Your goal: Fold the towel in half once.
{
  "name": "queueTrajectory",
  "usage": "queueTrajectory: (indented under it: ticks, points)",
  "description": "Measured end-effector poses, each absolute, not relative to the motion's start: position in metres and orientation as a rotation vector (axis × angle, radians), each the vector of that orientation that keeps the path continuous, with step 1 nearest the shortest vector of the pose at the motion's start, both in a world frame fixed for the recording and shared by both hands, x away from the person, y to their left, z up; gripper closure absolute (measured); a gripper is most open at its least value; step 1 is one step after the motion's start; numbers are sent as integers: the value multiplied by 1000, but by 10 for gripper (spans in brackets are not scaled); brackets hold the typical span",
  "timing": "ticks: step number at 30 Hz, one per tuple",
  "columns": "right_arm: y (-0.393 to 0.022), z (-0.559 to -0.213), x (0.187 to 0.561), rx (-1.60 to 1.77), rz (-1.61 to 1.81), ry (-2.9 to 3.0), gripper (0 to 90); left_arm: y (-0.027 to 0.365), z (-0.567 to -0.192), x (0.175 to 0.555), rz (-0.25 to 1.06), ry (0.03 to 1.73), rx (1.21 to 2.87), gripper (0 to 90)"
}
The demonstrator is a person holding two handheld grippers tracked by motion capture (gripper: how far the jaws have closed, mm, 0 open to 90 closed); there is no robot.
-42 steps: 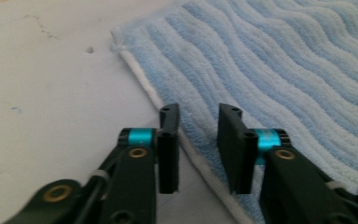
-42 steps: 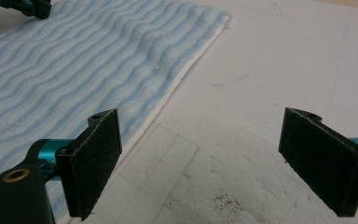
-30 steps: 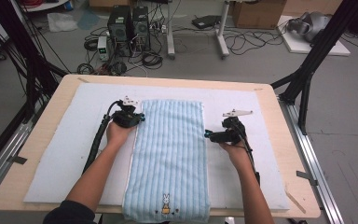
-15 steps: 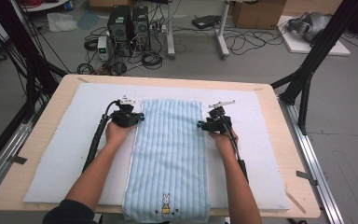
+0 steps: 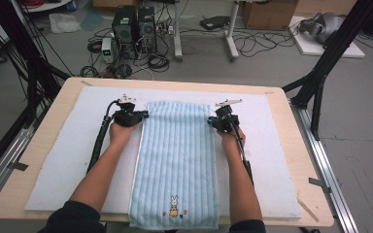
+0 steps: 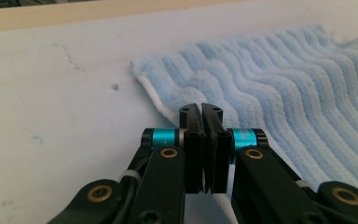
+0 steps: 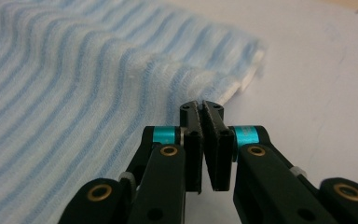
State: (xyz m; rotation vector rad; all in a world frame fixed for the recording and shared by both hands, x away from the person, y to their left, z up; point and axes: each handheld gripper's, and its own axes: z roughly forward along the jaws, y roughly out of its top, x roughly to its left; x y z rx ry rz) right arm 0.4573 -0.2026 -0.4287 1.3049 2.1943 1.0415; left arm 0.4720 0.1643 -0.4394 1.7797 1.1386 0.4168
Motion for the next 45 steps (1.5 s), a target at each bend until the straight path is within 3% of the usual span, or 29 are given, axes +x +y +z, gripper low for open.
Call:
queueTrajectory:
  ticks: [3,11,17,32,45]
  points:
    - [-204,-424,459,1333,1093,2150,866,165,-432,473,405,1119,1723,872]
    - [-214,-416,444,1325,1210,2171,865,172,-422,457,355,1039,1763,870]
    - [-218,-413,422,1268,1247,2210,865,172,-422,433,386,980,1784,870]
    - [-224,-427,355,1140,1274,2314,865,181,-427,366,273,818,1830,868]
    - [-227,-430,330,1096,1255,2364,834,190,-436,343,215,793,1865,849]
